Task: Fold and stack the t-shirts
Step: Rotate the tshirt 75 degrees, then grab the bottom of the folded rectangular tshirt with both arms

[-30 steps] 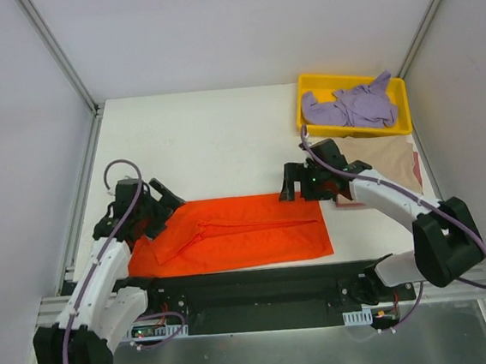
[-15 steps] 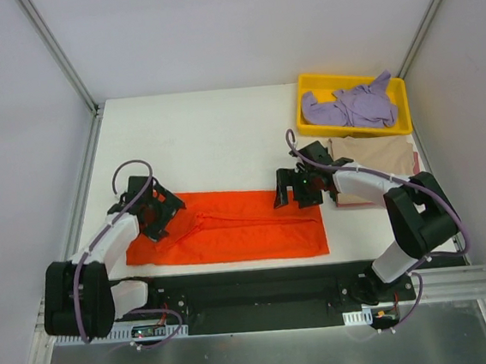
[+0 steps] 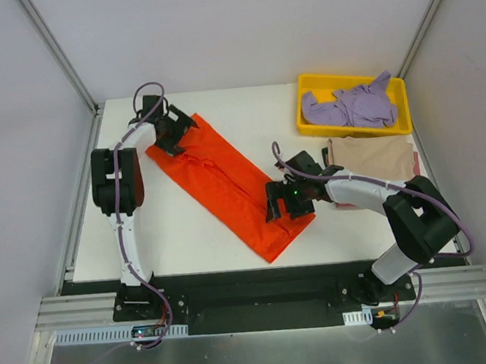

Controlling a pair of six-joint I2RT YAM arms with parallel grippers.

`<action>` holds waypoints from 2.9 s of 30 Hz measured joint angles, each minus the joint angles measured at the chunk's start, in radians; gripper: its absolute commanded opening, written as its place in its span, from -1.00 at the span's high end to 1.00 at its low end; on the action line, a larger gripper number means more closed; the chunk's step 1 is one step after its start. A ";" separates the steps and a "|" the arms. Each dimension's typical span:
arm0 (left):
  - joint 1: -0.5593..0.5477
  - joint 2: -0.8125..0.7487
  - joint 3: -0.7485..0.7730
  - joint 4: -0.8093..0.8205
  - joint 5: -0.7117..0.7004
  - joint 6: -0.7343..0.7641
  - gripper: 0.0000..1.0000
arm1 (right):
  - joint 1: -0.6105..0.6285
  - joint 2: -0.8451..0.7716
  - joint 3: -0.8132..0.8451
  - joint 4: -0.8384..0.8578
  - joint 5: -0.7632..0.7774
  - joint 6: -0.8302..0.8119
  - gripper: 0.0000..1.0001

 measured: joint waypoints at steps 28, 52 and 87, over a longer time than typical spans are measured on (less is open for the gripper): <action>-0.093 0.221 0.629 0.076 0.201 0.420 -0.98 | 0.230 -0.096 0.051 -0.069 -0.003 -0.084 -0.92; -0.198 0.311 0.433 0.045 0.452 0.423 -0.98 | 0.055 -0.264 -0.156 0.021 0.045 0.042 -0.92; -0.555 -0.927 -0.962 -0.049 0.063 0.228 -0.31 | 0.010 -0.288 -0.196 0.069 0.037 0.093 -0.92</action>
